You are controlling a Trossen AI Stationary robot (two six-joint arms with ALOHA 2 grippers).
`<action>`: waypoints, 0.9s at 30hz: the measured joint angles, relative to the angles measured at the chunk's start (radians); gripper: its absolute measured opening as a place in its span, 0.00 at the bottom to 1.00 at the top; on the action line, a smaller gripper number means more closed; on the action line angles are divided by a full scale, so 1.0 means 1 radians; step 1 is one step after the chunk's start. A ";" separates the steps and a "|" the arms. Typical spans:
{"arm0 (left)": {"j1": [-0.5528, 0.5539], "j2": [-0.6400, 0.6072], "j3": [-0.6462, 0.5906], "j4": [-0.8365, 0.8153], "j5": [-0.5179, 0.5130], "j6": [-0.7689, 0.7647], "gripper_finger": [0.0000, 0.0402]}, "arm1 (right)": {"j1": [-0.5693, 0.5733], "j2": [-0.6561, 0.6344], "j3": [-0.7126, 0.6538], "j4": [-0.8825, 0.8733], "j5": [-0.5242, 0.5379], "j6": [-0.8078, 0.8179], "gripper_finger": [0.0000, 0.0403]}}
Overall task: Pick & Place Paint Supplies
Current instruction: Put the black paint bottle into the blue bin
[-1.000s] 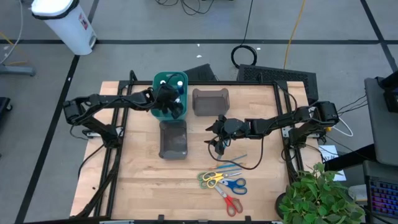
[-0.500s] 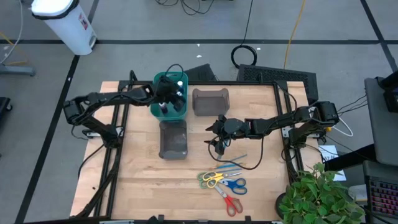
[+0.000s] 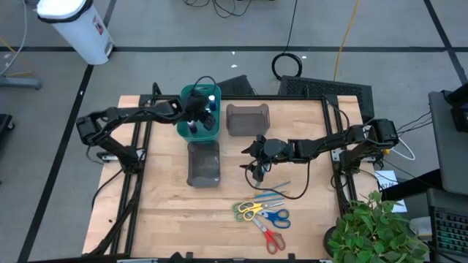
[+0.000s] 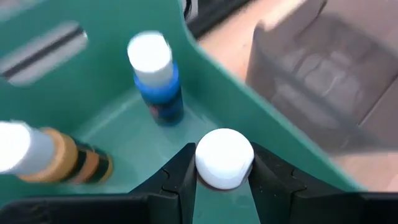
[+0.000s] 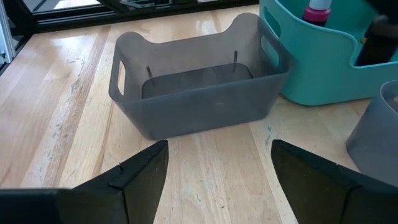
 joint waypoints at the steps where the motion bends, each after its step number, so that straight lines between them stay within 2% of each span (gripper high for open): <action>1: 0.002 0.014 -0.001 -0.003 0.000 0.000 0.30 | 0.000 0.000 0.000 0.000 0.000 0.000 0.69; 9: 0.015 0.103 0.047 0.005 0.008 -0.003 0.30 | 0.000 0.000 0.000 0.002 0.000 -0.003 0.69; 27: 0.003 0.101 0.048 -0.062 0.010 -0.008 0.33 | 0.000 0.000 0.000 -0.006 0.000 -0.002 0.69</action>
